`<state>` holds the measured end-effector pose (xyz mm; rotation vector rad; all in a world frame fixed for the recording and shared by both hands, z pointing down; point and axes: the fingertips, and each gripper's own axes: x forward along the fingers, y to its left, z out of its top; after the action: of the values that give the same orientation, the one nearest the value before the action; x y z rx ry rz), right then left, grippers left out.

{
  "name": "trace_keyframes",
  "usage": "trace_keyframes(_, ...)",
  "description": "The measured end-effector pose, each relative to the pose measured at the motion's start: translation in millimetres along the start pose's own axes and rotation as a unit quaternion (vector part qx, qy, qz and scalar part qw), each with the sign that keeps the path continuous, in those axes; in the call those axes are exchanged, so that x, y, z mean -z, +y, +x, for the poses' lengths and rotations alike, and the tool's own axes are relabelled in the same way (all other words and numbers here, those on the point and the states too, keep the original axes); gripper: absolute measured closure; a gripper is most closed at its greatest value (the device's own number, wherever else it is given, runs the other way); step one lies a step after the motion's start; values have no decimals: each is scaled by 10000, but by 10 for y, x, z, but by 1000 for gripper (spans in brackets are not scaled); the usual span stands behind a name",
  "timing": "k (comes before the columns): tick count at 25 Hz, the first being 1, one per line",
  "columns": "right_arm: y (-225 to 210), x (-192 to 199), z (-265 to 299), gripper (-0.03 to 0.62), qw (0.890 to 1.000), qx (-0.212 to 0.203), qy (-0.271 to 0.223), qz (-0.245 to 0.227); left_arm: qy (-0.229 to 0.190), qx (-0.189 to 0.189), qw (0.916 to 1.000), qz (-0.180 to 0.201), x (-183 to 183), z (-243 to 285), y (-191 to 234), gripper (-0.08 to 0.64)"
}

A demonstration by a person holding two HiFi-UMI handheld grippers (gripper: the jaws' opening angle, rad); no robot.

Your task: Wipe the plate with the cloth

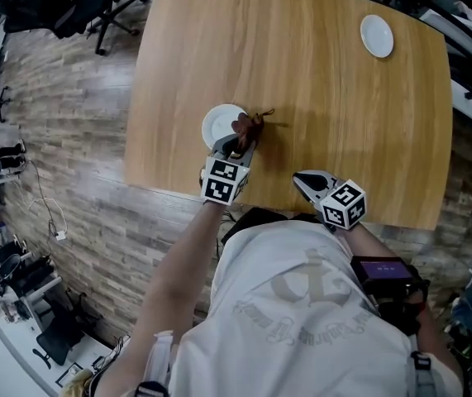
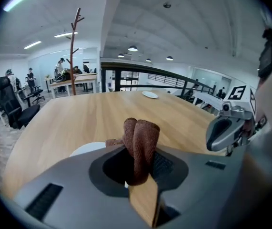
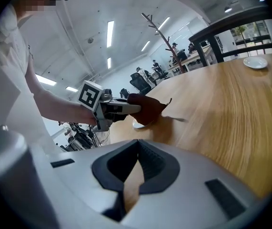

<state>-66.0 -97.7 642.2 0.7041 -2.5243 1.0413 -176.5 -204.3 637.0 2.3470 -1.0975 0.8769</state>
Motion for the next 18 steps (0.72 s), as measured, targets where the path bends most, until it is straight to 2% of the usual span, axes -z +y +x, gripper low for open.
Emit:
trace_keyframes(2, -11, -12, -1, 578, 10000, 11, -2, 11, -20, 99, 9999, 117, -43, 39, -46, 468)
trace_keyframes(4, -20, -30, 2, 578, 10000, 12, 3, 18, -10, -41, 10000, -15, -25, 29, 94, 468)
trace_keyframes(7, -25, -24, 6, 578, 10000, 9, 18, 22, -1, -493, 9980, -385, 82, -84, 467, 468)
trace_keyframes(12, -12, -20, 64, 578, 10000, -19, 70, 7, 100, -1096, 9908, -781, 378, -341, 989, 468)
trace_keyframes(18, 15, -43, 54, 578, 9999, 43, 151, -10, -2, -1697, 9790, -1125, 534, -617, 1321, 468)
